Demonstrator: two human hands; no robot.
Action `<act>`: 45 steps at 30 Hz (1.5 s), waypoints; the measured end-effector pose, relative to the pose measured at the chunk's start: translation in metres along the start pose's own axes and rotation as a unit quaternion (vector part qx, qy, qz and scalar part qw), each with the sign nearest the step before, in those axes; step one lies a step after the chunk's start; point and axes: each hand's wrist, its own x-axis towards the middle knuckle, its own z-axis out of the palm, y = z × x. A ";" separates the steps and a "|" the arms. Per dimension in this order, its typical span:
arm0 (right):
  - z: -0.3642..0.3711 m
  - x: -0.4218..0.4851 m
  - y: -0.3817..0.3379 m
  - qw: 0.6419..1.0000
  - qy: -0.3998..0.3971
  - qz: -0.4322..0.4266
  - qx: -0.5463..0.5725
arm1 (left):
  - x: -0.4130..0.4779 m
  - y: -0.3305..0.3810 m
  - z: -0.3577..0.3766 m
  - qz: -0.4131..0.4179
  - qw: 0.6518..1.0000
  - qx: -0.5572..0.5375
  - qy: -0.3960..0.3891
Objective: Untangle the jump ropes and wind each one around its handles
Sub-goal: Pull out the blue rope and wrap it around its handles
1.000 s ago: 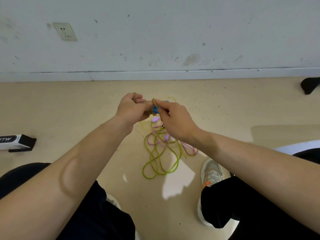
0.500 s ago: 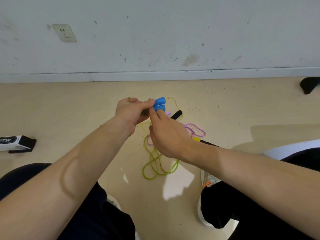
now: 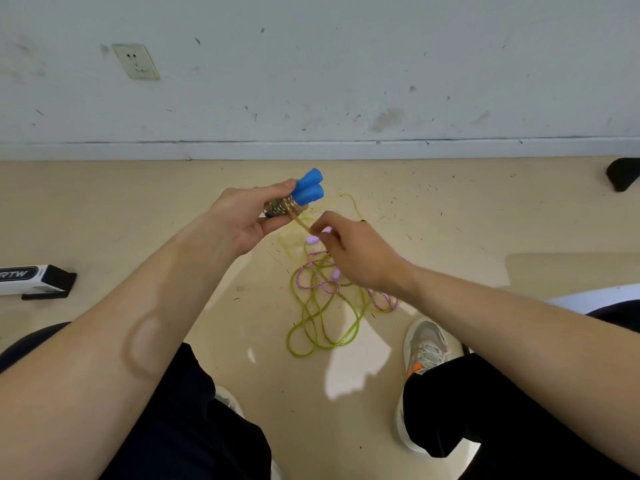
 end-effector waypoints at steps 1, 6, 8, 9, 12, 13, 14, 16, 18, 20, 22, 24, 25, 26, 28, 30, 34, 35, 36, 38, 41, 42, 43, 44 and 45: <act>-0.008 0.004 0.005 1.000 0.001 0.013 0.002 | -0.001 0.002 -0.001 -0.009 0.999 0.020 -0.023; -0.039 0.015 0.021 0.998 0.006 0.061 -0.031 | -0.007 0.007 0.000 -0.005 0.983 0.153 -0.101; -0.043 0.019 0.025 0.998 0.022 0.056 -0.032 | -0.008 0.005 0.004 0.010 0.982 0.167 -0.093; -0.043 0.021 0.025 0.998 0.028 0.055 -0.029 | -0.007 0.004 0.005 0.017 0.981 0.176 -0.086; -0.044 0.023 0.023 0.997 0.049 0.062 -0.004 | -0.006 0.000 0.008 0.038 0.975 0.209 -0.069; -0.045 0.024 0.022 0.996 0.053 0.067 0.010 | -0.005 -0.001 0.009 0.049 0.972 0.223 -0.063; -0.045 0.024 0.021 0.996 0.055 0.070 0.029 | -0.005 -0.002 0.009 0.063 0.967 0.241 -0.057; -0.046 0.025 0.019 0.993 0.055 0.077 0.068 | -0.005 -0.003 0.011 0.085 0.958 0.270 -0.046; -0.045 0.025 0.018 0.989 0.048 0.090 0.108 | -0.005 -0.004 0.013 0.101 0.954 0.281 -0.034; -0.043 0.026 0.019 0.981 0.030 0.110 0.159 | -0.003 -0.004 0.013 0.115 0.952 0.282 -0.019; -0.041 0.026 0.021 0.967 0.016 0.131 0.220 | -0.001 -0.005 0.012 0.125 0.954 0.273 -0.002; -0.041 0.026 0.021 0.952 0.010 0.152 0.265 | 0.002 -0.007 0.010 0.135 0.959 0.249 0.015; -0.041 0.026 0.021 0.946 0.008 0.159 0.283 | 0.004 -0.008 0.008 0.138 0.962 0.235 0.026; -0.041 0.026 0.020 0.940 0.004 0.166 0.299 | 0.006 -0.009 0.008 0.141 0.964 0.222 0.038; -0.041 0.025 0.017 0.929 0.001 0.175 0.327 | 0.008 -0.012 0.009 0.150 0.965 0.204 0.061; -0.040 0.025 0.013 0.922 0.006 0.181 0.342 | 0.009 -0.015 0.012 0.168 0.960 0.207 0.084; -0.038 0.022 0.009 0.915 0.019 0.198 0.350 | 0.009 -0.022 0.016 0.231 0.930 0.260 0.118; -0.038 0.022 0.009 0.912 0.020 0.204 0.357 | 0.008 -0.023 0.017 0.238 0.925 0.270 0.122; -0.038 0.021 0.009 0.907 0.019 0.210 0.366 | 0.007 -0.024 0.019 0.241 0.922 0.275 0.124; -0.039 0.019 0.007 0.894 0.014 0.224 0.389 | 0.007 -0.027 0.020 0.240 0.923 0.273 0.128; -0.040 0.016 0.002 0.875 0.011 0.233 0.425 | 0.008 -0.030 0.021 0.202 0.946 0.223 0.117; -0.040 0.015 0.001 0.872 0.013 0.232 0.431 | 0.007 -0.031 0.022 0.176 0.959 0.193 0.108; -0.040 0.015 0.000 0.872 0.018 0.230 0.431 | 0.006 -0.031 0.022 0.148 0.971 0.160 0.097; -0.040 0.015 0.000 0.878 0.027 0.228 0.420 | 0.006 -0.030 0.022 0.124 0.980 0.129 0.086; -0.039 0.016 -0.001 0.887 0.040 0.223 0.402 | 0.005 -0.030 0.023 0.106 0.986 0.102 0.077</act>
